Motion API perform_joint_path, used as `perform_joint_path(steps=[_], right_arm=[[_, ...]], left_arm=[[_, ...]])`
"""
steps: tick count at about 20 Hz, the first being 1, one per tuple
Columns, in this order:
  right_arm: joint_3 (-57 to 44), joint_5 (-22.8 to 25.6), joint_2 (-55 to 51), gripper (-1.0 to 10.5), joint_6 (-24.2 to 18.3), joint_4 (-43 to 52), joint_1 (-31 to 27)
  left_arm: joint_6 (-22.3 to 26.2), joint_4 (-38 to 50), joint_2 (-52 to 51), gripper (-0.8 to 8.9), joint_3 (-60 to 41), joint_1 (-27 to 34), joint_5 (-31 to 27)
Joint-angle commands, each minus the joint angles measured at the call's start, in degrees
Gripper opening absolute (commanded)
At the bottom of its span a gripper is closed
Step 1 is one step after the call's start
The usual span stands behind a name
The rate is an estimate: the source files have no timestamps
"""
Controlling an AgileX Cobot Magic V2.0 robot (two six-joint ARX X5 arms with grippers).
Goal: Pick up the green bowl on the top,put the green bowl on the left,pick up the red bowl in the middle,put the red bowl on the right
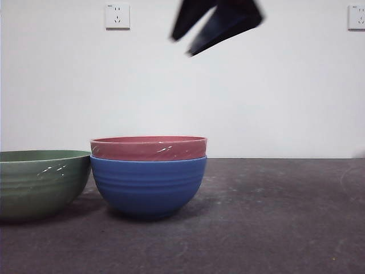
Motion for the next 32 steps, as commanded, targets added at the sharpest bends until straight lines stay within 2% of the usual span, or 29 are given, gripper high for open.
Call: perform_joint_path(steps=[1, 3, 6, 13, 15, 17, 21, 23, 28, 32], right_arm=[[3.9, 3.1, 6.5, 1.9, -3.7, -0.5, 4.3], [5.3, 5.4, 10.5, 1.9, -4.6, -0.3, 7.0], [5.3, 5.3, 15.3, 1.9, -5.3, -0.1, 9.5], [5.3, 5.2, 20.4, 1.9, -5.8, 0.6, 9.8], [5.3, 5.2, 20.8, 1.7, -6.3, 0.6, 9.8], [5.3, 5.2, 20.8, 0.7, -6.5, 0.6, 9.9], [5.3, 5.2, 20.9, 0.6, -6.9, 0.5, 9.8], [5.3, 5.2, 20.9, -0.2, -7.1, 0.4, 9.8], [5.3, 5.6, 20.9, -0.2, -7.3, 0.5, 9.9], [5.3, 9.7, 19.4, -0.2, -7.3, 1.2, 10.0]], left_arm=[[1.2, -0.9, -0.4, 3.77, -0.3, 1.5, 0.5], [1.2, -1.4, -0.4, 3.77, -0.3, 1.8, 0.6], [1.2, -1.3, -0.4, 3.77, -0.3, 1.7, 0.7], [1.2, -1.2, -0.3, 3.77, -0.3, 1.7, 0.7], [1.2, -1.2, -0.3, 3.77, -0.3, 1.8, 0.7], [1.2, -1.2, -0.3, 3.77, -0.3, 1.7, 0.7], [1.2, -1.2, -0.3, 3.77, -0.3, 1.7, 0.7], [1.2, -1.2, -0.3, 3.77, -0.3, 1.8, 0.7], [1.3, -1.1, -0.3, 3.77, -0.3, 1.7, 0.7], [1.5, -0.3, -0.3, 3.77, -0.3, 1.7, 0.7]])
